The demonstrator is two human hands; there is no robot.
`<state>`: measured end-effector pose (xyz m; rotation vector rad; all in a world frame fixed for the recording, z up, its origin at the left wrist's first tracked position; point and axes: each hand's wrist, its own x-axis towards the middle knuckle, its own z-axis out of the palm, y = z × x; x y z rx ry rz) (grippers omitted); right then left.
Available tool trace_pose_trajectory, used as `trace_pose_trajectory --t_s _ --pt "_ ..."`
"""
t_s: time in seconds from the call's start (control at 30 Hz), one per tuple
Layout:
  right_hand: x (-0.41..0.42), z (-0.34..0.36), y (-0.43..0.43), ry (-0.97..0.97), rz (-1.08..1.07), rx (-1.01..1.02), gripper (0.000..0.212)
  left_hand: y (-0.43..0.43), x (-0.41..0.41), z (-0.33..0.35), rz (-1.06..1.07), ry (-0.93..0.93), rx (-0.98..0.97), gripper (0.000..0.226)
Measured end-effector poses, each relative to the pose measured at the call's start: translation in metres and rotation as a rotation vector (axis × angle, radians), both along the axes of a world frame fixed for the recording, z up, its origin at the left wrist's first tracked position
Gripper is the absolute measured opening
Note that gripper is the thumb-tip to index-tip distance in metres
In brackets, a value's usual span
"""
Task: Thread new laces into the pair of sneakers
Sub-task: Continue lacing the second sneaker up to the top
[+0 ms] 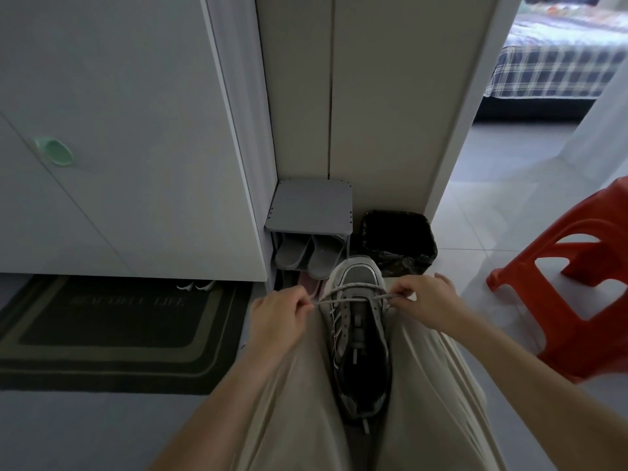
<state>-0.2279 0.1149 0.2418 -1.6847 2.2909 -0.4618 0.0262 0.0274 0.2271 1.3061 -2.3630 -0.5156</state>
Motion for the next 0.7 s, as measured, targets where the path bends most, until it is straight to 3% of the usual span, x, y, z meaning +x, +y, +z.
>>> trace_pose_trajectory --t_s 0.4,0.57,0.7 --pt "0.006 0.012 -0.001 0.030 -0.001 0.038 0.009 -0.008 0.093 -0.039 0.271 0.025 0.309 0.014" --pt "0.011 0.014 -0.003 0.037 0.034 0.050 0.021 -0.007 0.134 -0.055 0.403 0.015 0.366 0.015" --pt "0.020 0.018 -0.005 0.037 0.070 0.031 0.016 -0.005 0.148 -0.062 0.465 0.029 0.414 0.013"
